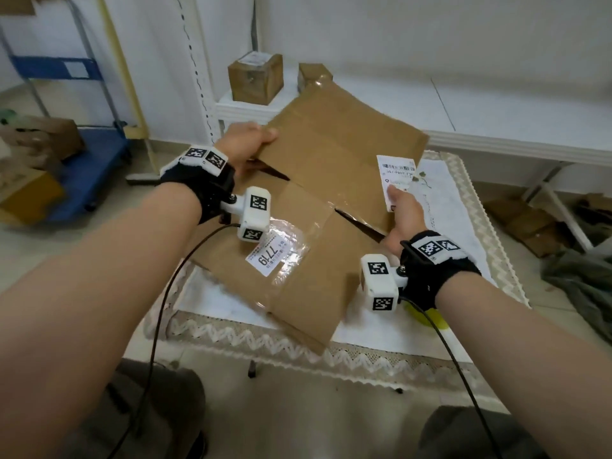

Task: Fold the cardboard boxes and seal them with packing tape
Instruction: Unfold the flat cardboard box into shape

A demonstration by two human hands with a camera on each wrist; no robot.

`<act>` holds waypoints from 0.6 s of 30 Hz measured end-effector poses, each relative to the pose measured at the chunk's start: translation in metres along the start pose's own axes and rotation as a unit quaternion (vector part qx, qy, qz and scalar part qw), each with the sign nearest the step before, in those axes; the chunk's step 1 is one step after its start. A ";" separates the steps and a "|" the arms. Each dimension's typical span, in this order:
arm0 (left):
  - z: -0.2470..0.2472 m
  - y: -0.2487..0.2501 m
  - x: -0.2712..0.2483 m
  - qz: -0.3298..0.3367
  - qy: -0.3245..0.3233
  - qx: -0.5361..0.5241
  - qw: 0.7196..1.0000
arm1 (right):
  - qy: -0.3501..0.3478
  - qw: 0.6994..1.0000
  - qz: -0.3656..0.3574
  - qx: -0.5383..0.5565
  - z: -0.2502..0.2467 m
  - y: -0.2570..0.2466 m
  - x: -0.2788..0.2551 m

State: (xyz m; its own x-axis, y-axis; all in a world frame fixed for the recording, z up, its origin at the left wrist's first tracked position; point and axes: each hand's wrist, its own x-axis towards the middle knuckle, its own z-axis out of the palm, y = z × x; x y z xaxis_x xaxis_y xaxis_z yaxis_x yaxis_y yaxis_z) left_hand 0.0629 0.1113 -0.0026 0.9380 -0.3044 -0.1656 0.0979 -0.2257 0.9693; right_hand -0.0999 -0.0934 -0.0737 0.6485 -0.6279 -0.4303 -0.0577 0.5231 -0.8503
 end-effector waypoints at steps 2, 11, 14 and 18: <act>-0.004 0.013 -0.011 0.028 -0.029 -0.046 0.998 | -0.023 0.999 0.001 0.031 -0.002 0.000 -0.005; 0.023 0.069 -0.056 0.223 0.074 0.113 0.965 | -0.044 0.990 -0.017 -0.135 -0.013 -0.006 -0.038; 0.037 0.091 -0.074 0.312 0.104 0.189 0.925 | 0.021 0.975 -0.086 -0.204 -0.012 -0.021 -0.044; 0.058 0.115 -0.093 0.360 0.123 0.270 0.884 | 0.006 0.959 -0.211 -0.190 -0.004 -0.048 -0.063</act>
State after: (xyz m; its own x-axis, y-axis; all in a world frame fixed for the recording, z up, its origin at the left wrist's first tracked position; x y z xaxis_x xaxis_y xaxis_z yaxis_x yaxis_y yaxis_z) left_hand -0.0320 0.0600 0.1133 0.7427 -0.3531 0.5689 -0.6653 -0.4851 0.5675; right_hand -0.1408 -0.0812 -0.0067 0.6670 -0.7446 -0.0259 -0.0665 -0.0249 -0.9975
